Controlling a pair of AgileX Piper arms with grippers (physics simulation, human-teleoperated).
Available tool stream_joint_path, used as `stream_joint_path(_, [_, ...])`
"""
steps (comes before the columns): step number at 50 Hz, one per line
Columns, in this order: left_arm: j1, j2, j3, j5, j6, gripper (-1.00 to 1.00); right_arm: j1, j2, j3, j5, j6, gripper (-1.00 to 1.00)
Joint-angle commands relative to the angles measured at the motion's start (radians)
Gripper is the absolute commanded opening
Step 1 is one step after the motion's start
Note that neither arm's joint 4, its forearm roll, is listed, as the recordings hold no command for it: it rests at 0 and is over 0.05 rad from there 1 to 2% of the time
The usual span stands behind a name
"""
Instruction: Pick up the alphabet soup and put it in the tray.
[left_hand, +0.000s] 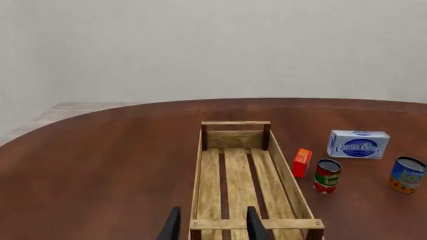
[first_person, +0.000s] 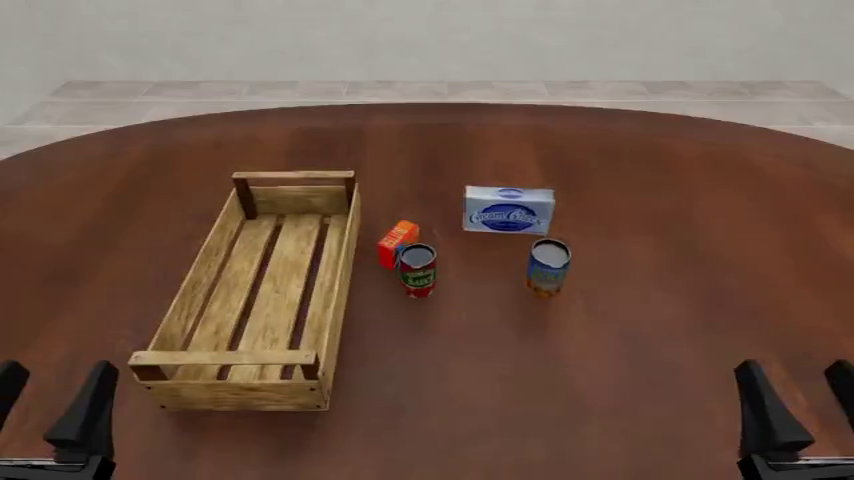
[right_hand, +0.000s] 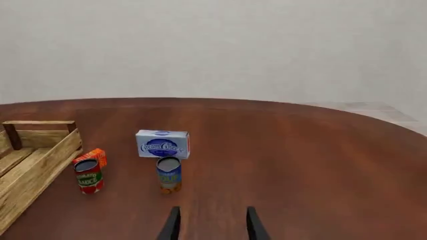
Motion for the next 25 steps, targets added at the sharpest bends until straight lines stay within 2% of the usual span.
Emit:
stream_joint_path(1, [0.0,0.0,0.0,0.0,0.0,1.0,0.006,0.028,-0.005,-0.019,-0.008,1.0])
stream_joint_path(13, [0.0,0.0,0.0,0.0,0.0,1.0,0.014,0.115,-0.005,-0.08,-0.021,1.0])
stream_joint_path(17, [0.0,0.0,0.0,0.0,0.0,1.0,0.019,0.196,-0.01,-0.139,-0.04,1.0])
stream_joint_path(22, [0.0,0.0,0.0,0.0,0.0,1.0,0.021,0.286,-0.03,-0.19,-0.037,1.0])
stream_joint_path(23, [0.0,0.0,0.0,0.0,0.0,1.0,0.025,0.352,-0.048,-0.221,-0.039,1.0])
stream_joint_path(24, [0.0,0.0,0.0,0.0,0.0,1.0,0.025,0.356,-0.048,-0.226,-0.039,1.0])
stream_joint_path(25, [0.0,0.0,0.0,0.0,0.0,1.0,0.047,0.441,-0.069,-0.26,-0.064,1.0])
